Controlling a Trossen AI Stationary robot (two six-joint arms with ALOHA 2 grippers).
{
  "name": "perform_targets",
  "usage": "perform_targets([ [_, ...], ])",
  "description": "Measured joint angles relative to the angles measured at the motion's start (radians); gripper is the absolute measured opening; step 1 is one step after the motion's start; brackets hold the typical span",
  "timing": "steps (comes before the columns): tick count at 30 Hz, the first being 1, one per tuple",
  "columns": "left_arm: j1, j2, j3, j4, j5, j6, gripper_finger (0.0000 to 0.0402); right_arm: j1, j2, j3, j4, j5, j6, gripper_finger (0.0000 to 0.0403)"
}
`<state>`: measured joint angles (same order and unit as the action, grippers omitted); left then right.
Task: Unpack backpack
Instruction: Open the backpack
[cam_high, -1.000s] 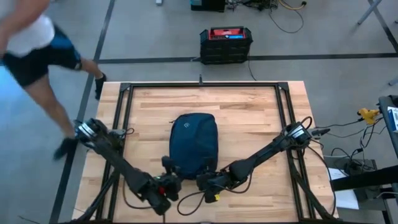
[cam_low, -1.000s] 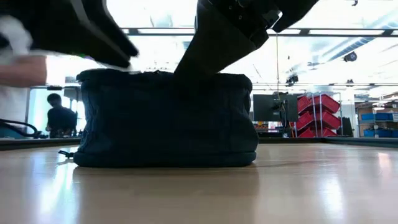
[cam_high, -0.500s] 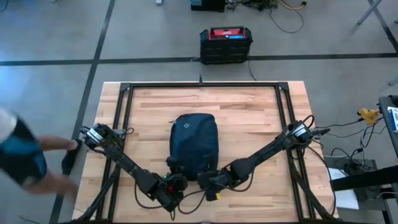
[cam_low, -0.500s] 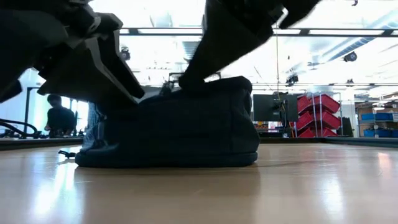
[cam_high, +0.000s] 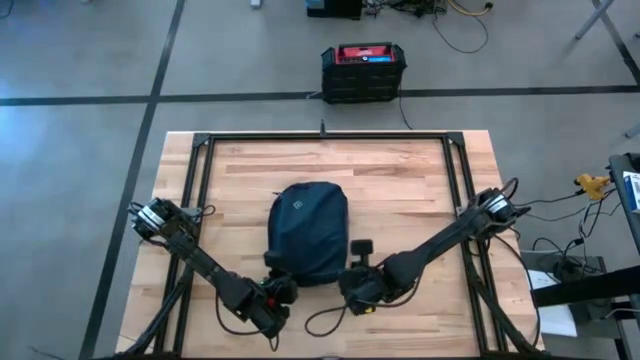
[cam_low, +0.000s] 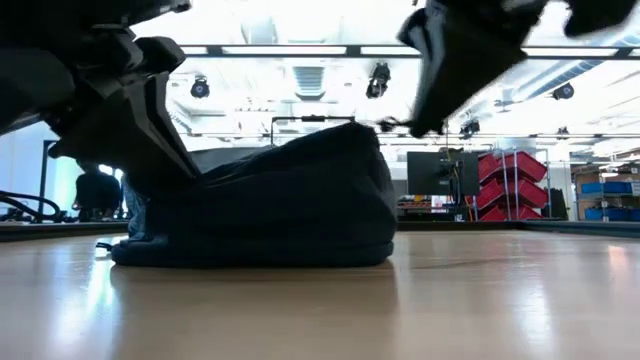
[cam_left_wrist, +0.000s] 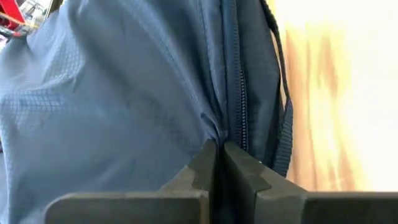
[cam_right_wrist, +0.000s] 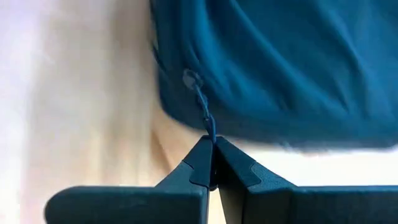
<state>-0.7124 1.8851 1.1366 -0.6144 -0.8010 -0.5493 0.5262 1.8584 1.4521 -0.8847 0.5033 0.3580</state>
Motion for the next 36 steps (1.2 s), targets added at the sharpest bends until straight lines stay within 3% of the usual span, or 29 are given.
perform_targets([
  [5, 0.001, -0.001, -0.001, -0.064, -0.024, -0.034, 0.0019, -0.004, 0.002, -0.002, -0.072, 0.103, 0.059, 0.0],
  [9, 0.0, -0.036, -0.004, -0.138, -0.065, -0.001, 0.0025, 0.0, 0.006, -0.01, 0.046, 0.086, 0.016, 0.0],
  [13, 0.004, -0.136, -0.005, -0.252, -0.123, 0.004, 0.0031, 0.007, 0.006, -0.013, 0.168, 0.029, -0.031, 0.0],
  [16, 0.006, -0.224, -0.005, -0.249, -0.135, 0.005, 0.004, 0.013, 0.007, -0.014, 0.233, 0.016, -0.061, 0.0],
  [21, -0.007, -0.298, -0.007, -0.014, -0.106, 0.089, 0.0071, 0.013, 0.007, -0.014, 0.27, 0.013, -0.082, 0.0],
  [26, -0.013, -0.231, -0.031, 0.284, -0.074, 0.27, 0.0116, 0.01, 0.008, -0.017, 0.271, 0.02, -0.082, 0.0],
  [36, 0.059, -0.033, -0.024, 0.417, -0.107, 0.357, 0.0184, 0.003, 0.008, -0.017, 0.295, 0.021, -0.081, 0.0],
])
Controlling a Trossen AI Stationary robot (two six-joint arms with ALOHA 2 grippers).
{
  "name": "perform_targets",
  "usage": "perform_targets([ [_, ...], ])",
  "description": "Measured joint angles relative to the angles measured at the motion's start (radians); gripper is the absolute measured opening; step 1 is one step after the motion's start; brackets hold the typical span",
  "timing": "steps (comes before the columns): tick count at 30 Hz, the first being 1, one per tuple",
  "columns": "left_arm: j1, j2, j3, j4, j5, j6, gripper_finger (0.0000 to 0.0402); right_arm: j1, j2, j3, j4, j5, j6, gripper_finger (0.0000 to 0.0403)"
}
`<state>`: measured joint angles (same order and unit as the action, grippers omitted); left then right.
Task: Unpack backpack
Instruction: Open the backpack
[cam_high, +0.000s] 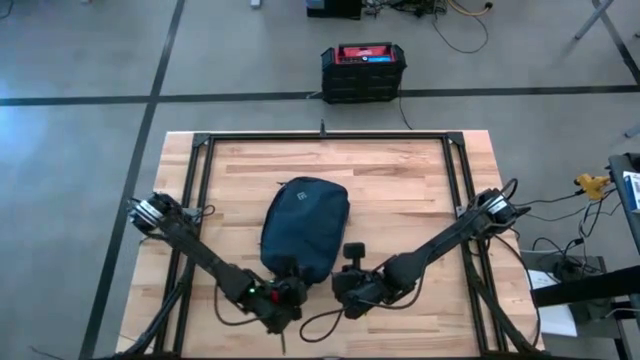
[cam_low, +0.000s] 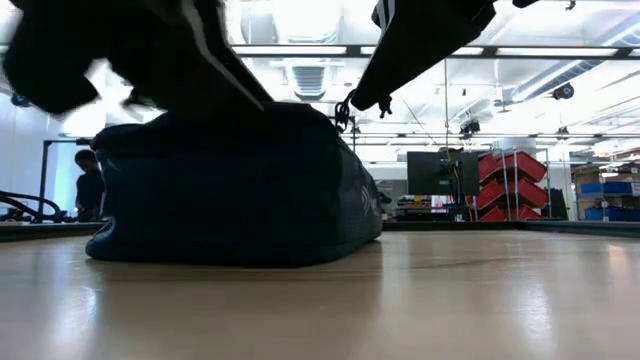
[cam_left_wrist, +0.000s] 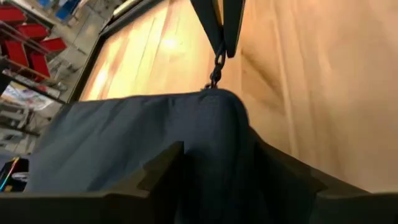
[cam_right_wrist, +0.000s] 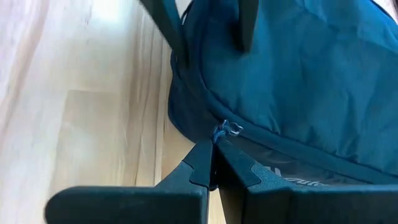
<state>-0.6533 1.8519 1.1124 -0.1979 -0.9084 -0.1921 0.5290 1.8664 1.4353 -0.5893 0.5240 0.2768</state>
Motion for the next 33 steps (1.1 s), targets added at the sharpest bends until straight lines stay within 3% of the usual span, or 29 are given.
perform_targets([
  [4, 0.021, 0.018, 0.006, 0.004, 0.009, -0.029, 0.0195, -0.004, 0.0, 0.0, -0.001, 0.0, 0.0, 0.0],
  [6, 0.022, 0.018, 0.006, 0.005, 0.01, -0.054, 0.018, -0.004, 0.0, 0.0, -0.006, 0.001, 0.0, 0.0],
  [8, 0.018, 0.018, 0.006, 0.005, 0.015, -0.066, 0.0142, -0.004, 0.0, -0.003, -0.024, 0.001, -0.006, 0.0],
  [11, 0.006, 0.018, 0.014, 0.003, 0.048, -0.084, 0.0046, -0.009, 0.0, -0.014, -0.058, 0.008, -0.007, 0.0],
  [13, -0.002, 0.017, 0.022, 0.003, 0.059, -0.091, 0.0015, -0.016, 0.0, -0.024, -0.083, 0.039, -0.007, 0.0],
  [19, -0.033, 0.013, 0.053, -0.034, 0.079, -0.093, 0.0002, -0.056, 0.0, -0.047, -0.19, 0.12, 0.001, 0.0],
  [26, -0.063, 0.008, 0.13, -0.21, 0.084, -0.139, 0.0001, -0.145, 0.0, -0.063, -0.341, 0.268, -0.002, 0.0],
  [33, -0.088, 0.006, 0.171, -0.237, 0.082, -0.141, 0.0, -0.297, -0.002, -0.111, -0.351, 0.368, -0.134, 0.0],
])
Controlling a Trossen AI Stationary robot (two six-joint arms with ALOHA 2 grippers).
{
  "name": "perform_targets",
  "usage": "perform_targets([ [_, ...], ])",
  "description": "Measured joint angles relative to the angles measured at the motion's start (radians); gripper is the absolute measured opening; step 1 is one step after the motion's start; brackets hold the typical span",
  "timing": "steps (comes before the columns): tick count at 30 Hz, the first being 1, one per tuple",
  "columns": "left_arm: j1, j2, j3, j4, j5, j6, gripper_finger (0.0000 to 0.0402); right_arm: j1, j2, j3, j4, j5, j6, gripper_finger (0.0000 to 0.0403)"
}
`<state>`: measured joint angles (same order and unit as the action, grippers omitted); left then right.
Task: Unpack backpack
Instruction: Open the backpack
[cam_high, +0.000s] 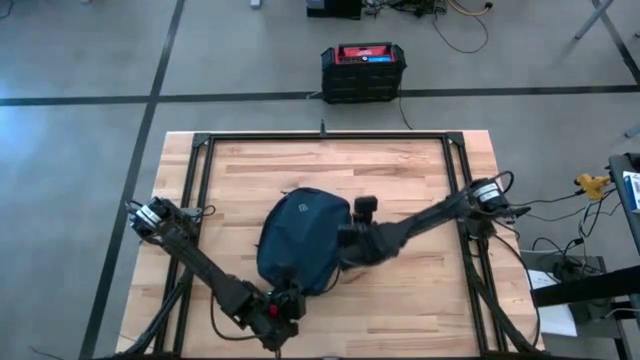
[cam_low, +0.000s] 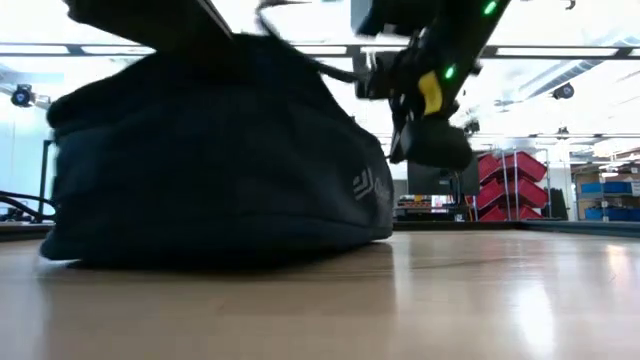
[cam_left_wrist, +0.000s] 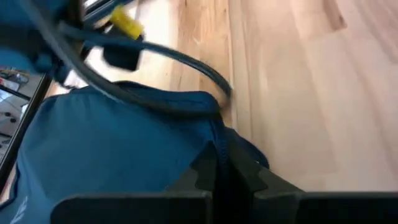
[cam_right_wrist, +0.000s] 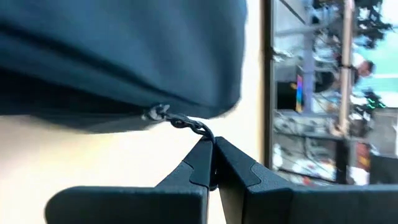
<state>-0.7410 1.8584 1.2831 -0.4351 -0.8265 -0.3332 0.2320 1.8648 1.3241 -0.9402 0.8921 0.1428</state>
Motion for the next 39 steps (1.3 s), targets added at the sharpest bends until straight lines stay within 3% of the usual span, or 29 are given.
perform_targets([
  [7, -0.003, -0.004, 0.0, -0.059, -0.049, -0.037, 0.0, -0.143, -0.004, -0.028, 0.026, -0.026, -0.115, 0.0],
  [15, 0.028, -0.023, 0.0, -0.084, -0.015, -0.053, 0.0, -0.088, -0.021, -0.026, 0.07, -0.047, -0.211, 0.0011],
  [25, 0.104, -0.093, 0.0, -0.087, 0.086, -0.023, 0.0, 0.106, -0.186, -0.029, 0.071, -0.06, -0.155, 0.0147],
  [29, 0.14, -0.127, 0.0, -0.076, 0.13, -0.027, 0.0, 0.214, -0.224, -0.037, 0.096, -0.122, -0.096, 0.0195],
  [32, 0.171, -0.129, 0.0, -0.055, 0.168, -0.023, 0.0, 0.291, -0.224, -0.077, 0.222, -0.142, -0.078, 0.0218],
  [39, 0.25, -0.125, 0.0, 0.031, 0.284, 0.031, 0.0, 0.353, -0.17, -0.248, 0.752, -0.186, -0.204, 0.0233],
])
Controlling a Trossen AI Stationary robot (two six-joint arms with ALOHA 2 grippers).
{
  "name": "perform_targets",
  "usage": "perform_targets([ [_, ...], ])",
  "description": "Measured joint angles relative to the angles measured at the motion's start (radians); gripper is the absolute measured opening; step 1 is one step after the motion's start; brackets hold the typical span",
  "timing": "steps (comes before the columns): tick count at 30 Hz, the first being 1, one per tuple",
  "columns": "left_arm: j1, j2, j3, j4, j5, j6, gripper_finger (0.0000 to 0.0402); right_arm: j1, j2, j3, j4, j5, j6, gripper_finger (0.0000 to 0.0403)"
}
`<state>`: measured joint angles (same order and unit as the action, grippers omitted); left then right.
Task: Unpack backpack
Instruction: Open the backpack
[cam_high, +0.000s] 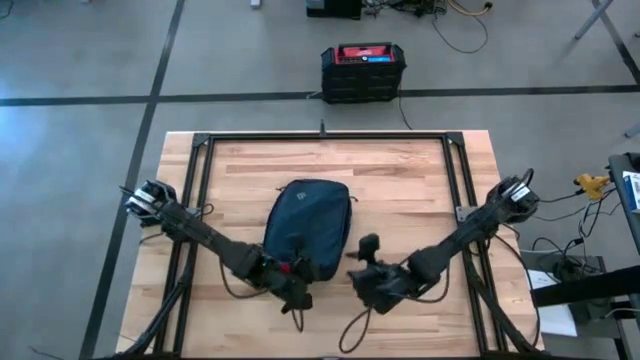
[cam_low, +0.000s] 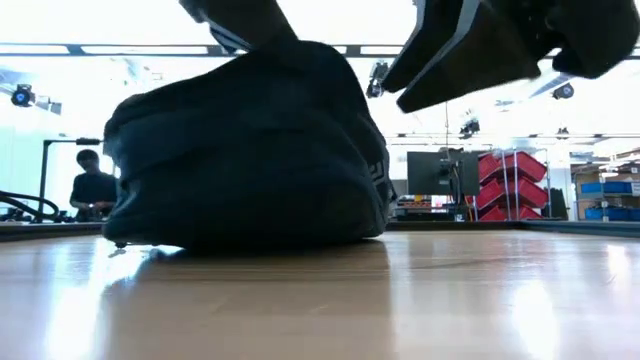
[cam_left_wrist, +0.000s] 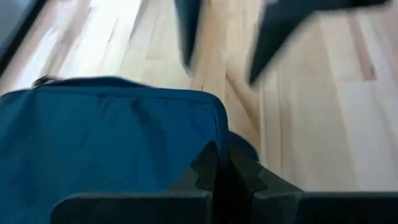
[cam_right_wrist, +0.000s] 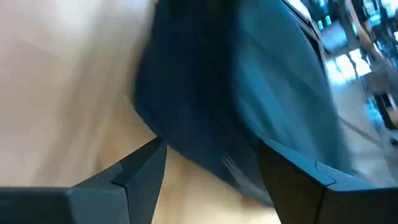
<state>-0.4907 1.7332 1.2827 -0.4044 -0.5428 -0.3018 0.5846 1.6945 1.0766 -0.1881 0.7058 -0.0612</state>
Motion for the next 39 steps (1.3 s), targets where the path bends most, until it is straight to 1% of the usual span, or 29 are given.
perform_targets([
  [4, 0.035, 0.0, 0.0, 0.052, 0.084, 0.036, 0.0, -0.016, 0.027, -0.078, 0.255, -0.06, -0.069, 0.0224],
  [7, 0.053, -0.001, 0.017, 0.05, 0.127, 0.047, 0.0, -0.036, 0.042, -0.124, 0.354, -0.06, -0.087, 0.0215],
  [11, 0.065, -0.001, 0.07, 0.042, 0.133, 0.075, 0.0, -0.057, 0.052, -0.178, 0.389, -0.086, -0.008, 0.0206],
  [15, 0.067, -0.011, 0.165, 0.05, 0.126, 0.118, 0.0001, -0.061, 0.086, -0.232, 0.384, -0.095, 0.1, 0.0204],
  [17, 0.068, -0.01, 0.216, 0.012, 0.126, 0.135, 0.0001, -0.052, 0.097, -0.244, 0.382, -0.095, 0.138, 0.0206],
  [18, 0.069, -0.009, 0.242, -0.034, 0.124, 0.144, 0.0001, -0.046, 0.1, -0.248, 0.374, -0.093, 0.154, 0.0207],
  [19, 0.069, -0.009, 0.272, -0.091, 0.108, 0.148, 0.0001, -0.038, 0.101, -0.25, 0.355, -0.091, 0.165, 0.0209],
  [20, 0.068, -0.01, 0.304, -0.153, 0.073, 0.147, 0.0001, -0.028, 0.1, -0.251, 0.332, -0.086, 0.169, 0.021],
  [24, 0.075, -0.032, 0.404, -0.41, -0.102, 0.102, 0.0, 0.016, 0.048, -0.25, 0.29, -0.075, 0.158, 0.0213],
  [26, 0.093, -0.049, 0.425, -0.49, -0.151, 0.075, 0.0, 0.034, 0.008, -0.247, 0.299, -0.075, 0.141, 0.0212],
  [29, 0.142, -0.085, 0.425, -0.572, -0.208, 0.049, 0.0, 0.039, -0.05, -0.247, 0.305, -0.077, 0.129, 0.0211],
  [33, 0.251, -0.133, 0.387, -0.712, -0.297, -0.03, 0.0, 0.018, -0.097, -0.247, 0.32, -0.063, 0.132, 0.0216],
  [36, 0.343, -0.153, 0.314, -0.794, -0.311, -0.093, 0.0, -0.007, -0.099, -0.247, 0.336, -0.005, 0.165, 0.0223],
  [37, 0.374, -0.161, 0.279, -0.805, -0.306, -0.112, 0.0, -0.021, -0.099, -0.247, 0.334, 0.012, 0.202, 0.0226],
  [39, 0.425, -0.181, 0.196, -0.805, -0.276, -0.153, 0.0, -0.06, -0.099, -0.247, 0.329, 0.016, 0.329, 0.0231],
])
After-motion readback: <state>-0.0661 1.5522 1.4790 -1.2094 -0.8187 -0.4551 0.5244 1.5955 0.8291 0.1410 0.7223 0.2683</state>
